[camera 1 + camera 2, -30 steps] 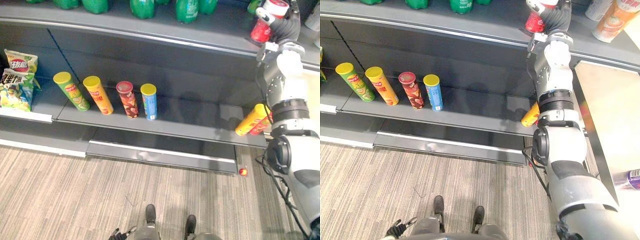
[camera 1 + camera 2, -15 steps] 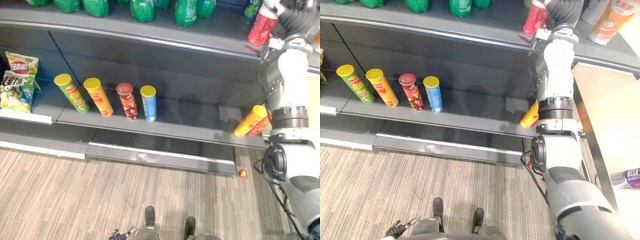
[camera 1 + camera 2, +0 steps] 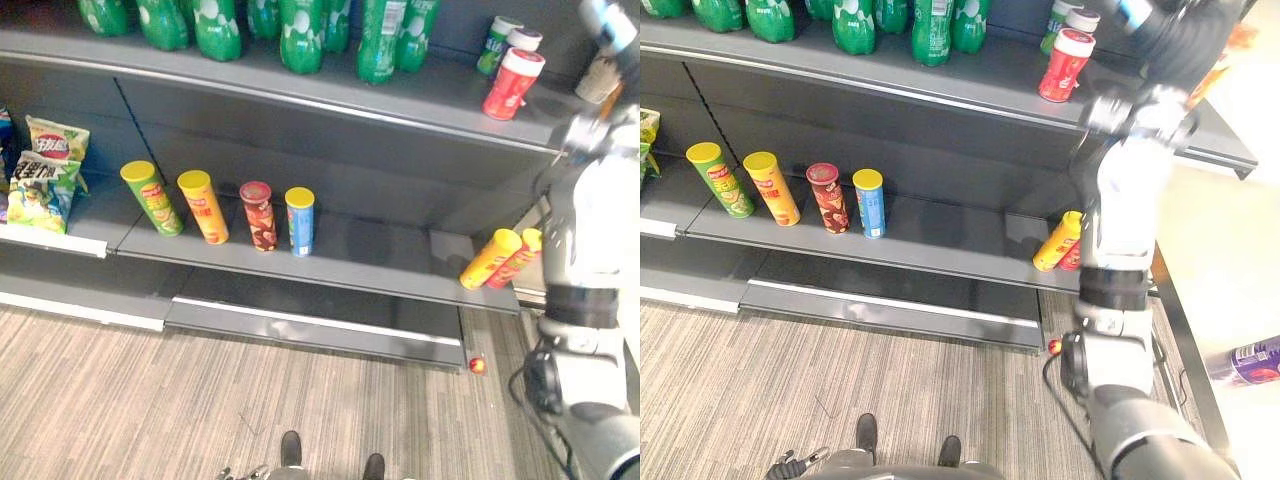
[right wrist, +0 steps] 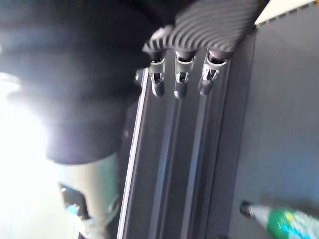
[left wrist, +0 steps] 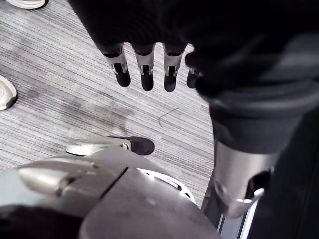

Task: Put the gum and the chips on the shelf.

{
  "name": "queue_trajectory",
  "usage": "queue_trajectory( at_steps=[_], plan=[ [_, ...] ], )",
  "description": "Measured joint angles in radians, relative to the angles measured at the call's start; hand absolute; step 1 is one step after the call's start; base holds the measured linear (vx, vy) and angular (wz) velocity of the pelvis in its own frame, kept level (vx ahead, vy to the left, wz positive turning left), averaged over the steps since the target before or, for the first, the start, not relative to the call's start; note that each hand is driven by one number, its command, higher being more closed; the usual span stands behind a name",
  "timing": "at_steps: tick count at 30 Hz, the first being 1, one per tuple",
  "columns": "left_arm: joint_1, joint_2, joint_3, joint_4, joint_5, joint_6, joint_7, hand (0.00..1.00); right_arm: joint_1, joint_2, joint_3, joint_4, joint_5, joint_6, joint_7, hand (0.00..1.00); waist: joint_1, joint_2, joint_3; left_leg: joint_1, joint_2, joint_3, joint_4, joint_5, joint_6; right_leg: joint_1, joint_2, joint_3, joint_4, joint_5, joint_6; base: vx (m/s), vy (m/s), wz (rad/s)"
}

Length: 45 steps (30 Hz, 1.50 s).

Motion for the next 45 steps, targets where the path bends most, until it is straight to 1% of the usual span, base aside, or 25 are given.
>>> queue_trajectory(
  at_steps=[1,2,3,4,6,10,11,13,14,15,19,20,24,25,26,28,29,31,33,36,37,40,42,45],
  plan=[
    [0.003,0.000,0.000,0.000,0.005,0.000,0.000,0.00,0.037,0.012,0.024,-0.023,0.006,-0.002,0.018,0.00,-0.005,0.001,-0.004,0.000,0.000,0.001,0.000,-0.001,-0.001,0.000,0.000,0.001,0.001,0.000,0.000,0.02,-0.004,-0.07],
    [0.004,0.001,0.000,0.004,0.010,0.000,-0.001,0.00,0.093,0.023,0.062,-0.057,0.020,-0.006,0.052,0.00,-0.012,0.002,-0.006,0.002,0.001,0.002,0.000,-0.002,-0.003,-0.001,0.001,0.003,0.002,-0.001,0.001,0.01,-0.004,-0.06],
    [0.006,0.000,0.001,0.009,0.011,0.000,-0.001,0.00,0.194,0.026,0.129,-0.111,0.054,-0.015,0.109,0.00,-0.014,0.004,-0.010,0.002,0.003,0.004,0.000,-0.007,-0.006,-0.004,0.002,0.007,0.006,-0.005,0.002,0.01,-0.003,-0.06],
    [0.007,0.000,0.001,0.009,0.012,0.000,-0.002,0.00,0.234,0.028,0.152,-0.127,0.074,-0.023,0.137,0.00,-0.014,0.005,-0.012,0.002,0.003,0.005,0.000,-0.007,-0.007,-0.004,0.002,0.010,0.007,-0.005,0.002,0.01,-0.001,-0.06],
    [0.011,0.000,0.001,0.009,0.021,-0.001,-0.005,0.00,0.360,0.046,0.234,-0.161,0.117,-0.039,0.225,0.00,-0.016,0.007,-0.015,0.006,0.004,0.008,0.000,-0.008,-0.007,-0.005,0.002,0.015,0.008,-0.009,-0.003,0.01,0.001,-0.07],
    [0.014,0.001,0.002,0.010,0.048,-0.003,-0.016,0.00,0.578,0.055,0.403,-0.148,0.126,-0.039,0.336,0.00,-0.016,0.010,-0.021,0.010,0.002,0.015,0.000,-0.011,-0.010,-0.007,0.000,0.023,0.014,-0.014,-0.005,0.01,0.004,-0.03],
    [0.014,0.000,0.004,0.010,0.049,-0.003,-0.016,0.00,0.603,0.055,0.420,-0.142,0.125,-0.039,0.354,0.00,-0.016,0.010,-0.021,0.012,0.001,0.016,0.000,-0.011,-0.010,-0.006,-0.001,0.024,0.015,-0.015,-0.005,0.03,0.014,-0.05],
    [0.016,-0.002,0.009,0.019,0.049,-0.005,-0.017,0.00,0.662,0.054,0.462,-0.098,0.126,-0.038,0.385,0.00,-0.016,0.018,-0.026,0.018,-0.002,0.023,0.000,-0.015,-0.008,-0.006,-0.005,0.028,0.023,-0.019,-0.002,0.03,0.019,-0.05],
    [0.018,-0.005,0.010,0.033,0.050,-0.010,-0.019,0.00,0.735,0.054,0.484,-0.048,0.124,-0.036,0.406,0.00,-0.016,0.031,-0.035,0.021,-0.008,0.028,0.000,-0.020,-0.006,-0.006,-0.012,0.031,0.025,-0.021,0.001,0.05,0.029,-0.04],
    [0.019,-0.006,0.011,0.037,0.050,-0.010,-0.019,0.00,0.770,0.053,0.496,-0.016,0.122,-0.034,0.420,0.00,-0.016,0.034,-0.038,0.022,-0.011,0.030,0.000,-0.025,-0.001,-0.005,-0.015,0.034,0.026,-0.022,0.002,0.07,0.043,-0.07],
    [0.022,-0.009,0.012,0.041,0.066,-0.011,-0.021,0.00,0.852,0.053,0.528,0.113,0.070,-0.033,0.467,0.00,-0.017,0.041,-0.039,0.028,-0.019,0.037,0.000,-0.031,-0.002,-0.005,-0.024,0.045,0.027,-0.024,0.006,0.05,0.026,-0.06],
    [0.022,-0.010,0.012,0.041,0.085,-0.011,-0.021,0.00,0.885,0.054,0.525,0.194,0.056,-0.026,0.483,0.00,-0.016,0.045,-0.041,0.031,-0.023,0.039,0.000,-0.035,-0.002,-0.004,-0.027,0.048,0.029,-0.027,0.010,0.07,0.030,-0.06],
    [0.026,-0.026,0.034,0.048,0.093,-0.011,-0.022,0.00,0.918,0.074,0.476,0.440,0.033,0.004,0.485,0.00,-0.017,0.067,-0.048,0.041,-0.030,0.062,0.000,-0.048,0.002,-0.006,-0.035,0.070,0.033,-0.029,0.013,0.07,0.029,-0.15],
    [0.027,-0.034,0.041,0.048,0.095,-0.010,-0.023,0.00,0.917,0.092,0.431,0.555,-0.013,0.010,0.482,0.00,-0.019,0.072,-0.048,0.049,-0.033,0.068,0.000,-0.053,0.004,-0.004,-0.037,0.078,0.038,-0.032,0.018,0.06,0.027,-0.15],
    [0.027,-0.036,0.042,0.048,0.096,-0.010,-0.024,0.00,0.915,0.096,0.415,0.601,-0.030,0.010,0.479,0.00,-0.020,0.079,-0.046,0.052,-0.033,0.070,0.000,-0.054,0.004,-0.004,-0.038,0.079,0.042,-0.035,0.019,0.06,0.022,-0.09],
    [0.027,-0.045,0.046,0.048,0.095,-0.010,-0.026,0.00,0.901,0.119,0.307,0.828,-0.110,0.015,0.446,0.00,-0.025,0.090,-0.053,0.055,-0.037,0.070,0.000,-0.059,0.005,-0.003,-0.041,0.080,0.045,-0.040,0.025,0.08,0.019,-0.01],
    [0.028,-0.049,0.048,0.048,0.095,-0.010,-0.026,0.00,0.893,0.130,0.253,0.909,-0.133,0.022,0.428,0.00,-0.026,0.096,-0.053,0.055,-0.037,0.071,0.000,-0.060,0.005,-0.003,-0.041,0.080,0.045,-0.040,0.027,0.08,0.013,-0.01],
    [0.028,-0.054,0.049,0.048,0.095,-0.010,-0.026,0.00,0.880,0.143,0.175,1.023,-0.127,0.043,0.394,0.00,-0.028,0.104,-0.052,0.058,-0.038,0.073,0.000,-0.063,0.005,-0.002,-0.041,0.083,0.046,-0.041,0.028,0.06,0.005,-0.06],
    [0.029,-0.059,0.050,0.050,0.095,-0.009,-0.025,0.00,0.860,0.146,0.061,1.133,-0.131,0.054,0.351,0.00,-0.030,0.113,-0.047,0.073,-0.037,0.082,0.000,-0.069,0.006,0.011,-0.040,0.086,0.046,-0.042,0.029,0.06,-0.001,-0.10],
    [0.023,-0.059,0.050,0.064,0.095,-0.010,-0.025,0.00,0.864,0.157,-0.033,1.227,-0.114,0.067,0.338,0.00,-0.032,0.115,-0.046,0.092,-0.037,0.083,0.000,-0.077,0.004,0.029,-0.040,0.085,0.045,-0.053,0.029,0.06,-0.002,0.00],
    [0.021,-0.058,0.050,0.069,0.095,-0.009,-0.025,0.00,0.866,0.159,-0.043,1.230,-0.083,0.081,0.339,0.00,-0.033,0.117,-0.046,0.092,-0.037,0.083,0.000,-0.078,0.004,0.029,-0.040,0.085,0.045,-0.054,0.029,0.05,0.003,0.01],
    [0.021,-0.057,0.050,0.078,0.092,-0.009,-0.029,0.00,0.870,0.171,-0.100,1.252,-0.001,0.092,0.333,0.00,-0.044,0.118,-0.041,0.092,-0.039,0.085,0.000,-0.081,0.004,0.029,-0.042,0.086,0.045,-0.056,0.030,0.04,0.010,-0.01],
    [0.020,-0.057,0.050,0.079,0.091,-0.010,-0.031,0.00,0.870,0.185,-0.153,1.265,0.029,0.095,0.330,0.00,-0.044,0.119,-0.040,0.093,-0.040,0.085,0.000,-0.084,0.005,0.029,-0.043,0.087,0.045,-0.058,0.032,0.02,0.005,0.00],
    [0.019,-0.056,0.050,0.087,0.088,-0.010,-0.033,0.00,0.868,0.202,-0.212,1.266,0.030,0.097,0.311,0.00,-0.044,0.118,-0.039,0.097,-0.042,0.089,0.000,-0.087,0.005,0.031,-0.045,0.091,0.045,-0.059,0.033,0.04,0.015,-0.03]
  ],
)
